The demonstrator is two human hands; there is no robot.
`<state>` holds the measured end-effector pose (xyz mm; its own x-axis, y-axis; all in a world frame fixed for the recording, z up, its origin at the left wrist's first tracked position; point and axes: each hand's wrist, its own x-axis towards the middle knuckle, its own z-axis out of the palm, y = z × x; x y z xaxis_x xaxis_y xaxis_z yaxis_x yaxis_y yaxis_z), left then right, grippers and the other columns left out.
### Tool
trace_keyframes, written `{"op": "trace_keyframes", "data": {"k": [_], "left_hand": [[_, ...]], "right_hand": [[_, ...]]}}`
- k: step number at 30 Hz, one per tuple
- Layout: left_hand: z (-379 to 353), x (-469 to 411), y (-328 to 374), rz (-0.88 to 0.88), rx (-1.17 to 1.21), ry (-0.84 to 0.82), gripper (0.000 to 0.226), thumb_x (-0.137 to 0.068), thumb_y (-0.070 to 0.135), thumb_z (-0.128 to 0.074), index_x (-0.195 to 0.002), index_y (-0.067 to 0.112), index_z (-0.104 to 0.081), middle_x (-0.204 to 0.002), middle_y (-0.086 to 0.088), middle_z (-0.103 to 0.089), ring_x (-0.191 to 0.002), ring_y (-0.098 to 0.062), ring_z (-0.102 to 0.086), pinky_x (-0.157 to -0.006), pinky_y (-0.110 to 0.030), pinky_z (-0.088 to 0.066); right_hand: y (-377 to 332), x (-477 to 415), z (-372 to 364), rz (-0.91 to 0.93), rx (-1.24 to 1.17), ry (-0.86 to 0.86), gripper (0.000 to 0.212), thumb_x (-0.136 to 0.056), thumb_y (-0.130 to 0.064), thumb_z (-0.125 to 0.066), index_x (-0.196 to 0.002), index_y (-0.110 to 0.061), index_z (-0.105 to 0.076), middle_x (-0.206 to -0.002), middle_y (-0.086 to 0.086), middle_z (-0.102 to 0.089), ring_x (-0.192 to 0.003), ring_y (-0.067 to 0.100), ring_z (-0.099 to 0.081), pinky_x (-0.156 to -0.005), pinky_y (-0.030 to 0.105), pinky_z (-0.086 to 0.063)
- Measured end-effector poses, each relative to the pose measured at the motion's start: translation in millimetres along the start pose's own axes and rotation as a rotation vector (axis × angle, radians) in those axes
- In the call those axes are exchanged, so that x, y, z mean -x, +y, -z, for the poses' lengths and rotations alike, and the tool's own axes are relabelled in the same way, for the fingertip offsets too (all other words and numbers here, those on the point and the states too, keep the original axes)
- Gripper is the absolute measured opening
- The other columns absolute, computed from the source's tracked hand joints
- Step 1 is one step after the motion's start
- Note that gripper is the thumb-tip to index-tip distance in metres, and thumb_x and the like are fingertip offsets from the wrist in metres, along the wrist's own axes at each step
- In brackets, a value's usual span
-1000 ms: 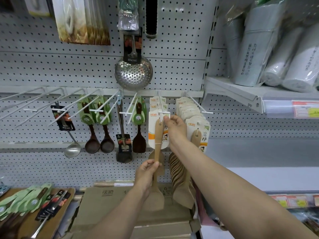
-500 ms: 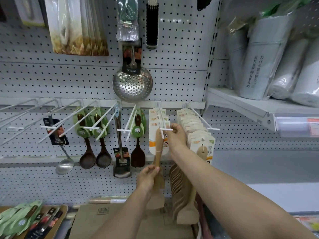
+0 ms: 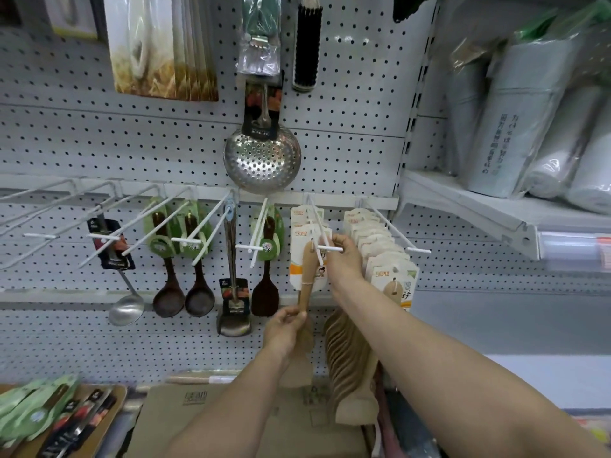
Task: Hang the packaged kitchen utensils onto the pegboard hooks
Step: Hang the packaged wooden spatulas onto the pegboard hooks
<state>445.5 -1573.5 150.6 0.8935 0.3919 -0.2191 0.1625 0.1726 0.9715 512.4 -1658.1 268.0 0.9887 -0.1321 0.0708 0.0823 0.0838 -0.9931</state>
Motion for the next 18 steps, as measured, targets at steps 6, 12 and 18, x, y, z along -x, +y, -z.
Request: {"op": "trace_keyframes", "data": {"k": [6,12,18], "left_hand": [[48,38,16,-0.103,-0.102,-0.030,0.038,-0.091,0.010,-0.069,-0.128,0.018,-0.061,-0.126,-0.001,-0.064,-0.110,-0.016,-0.057,-0.090,-0.027,-0.045],[143,98,52,-0.261,-0.434,0.013,0.049,-0.085,0.004,-0.075,-0.130,0.016,-0.060,-0.134,-0.007,-0.060,-0.124,-0.023,-0.055,-0.095,-0.027,-0.043],[278,175,91,-0.446,-0.999,0.242,0.059,-0.080,0.019,-0.081,-0.133,0.025,-0.057,-0.128,-0.004,-0.063,-0.120,-0.028,-0.056,-0.099,-0.040,-0.050]], "right_hand": [[3,49,12,-0.104,0.223,-0.032,0.044,-0.104,-0.038,-0.050,-0.142,-0.015,-0.050,-0.130,0.004,-0.058,-0.108,0.019,-0.050,-0.091,0.031,-0.038],[5,132,-12,-0.147,0.553,-0.026,0.055,-0.098,-0.037,-0.060,-0.142,-0.006,-0.050,-0.136,0.014,-0.059,-0.122,0.035,-0.058,-0.094,0.036,-0.048],[-20,252,-100,0.211,0.997,-0.448,0.072,-0.085,-0.035,-0.080,-0.146,-0.024,-0.044,-0.145,0.008,-0.050,-0.127,0.030,-0.054,-0.101,0.039,-0.048]]}}
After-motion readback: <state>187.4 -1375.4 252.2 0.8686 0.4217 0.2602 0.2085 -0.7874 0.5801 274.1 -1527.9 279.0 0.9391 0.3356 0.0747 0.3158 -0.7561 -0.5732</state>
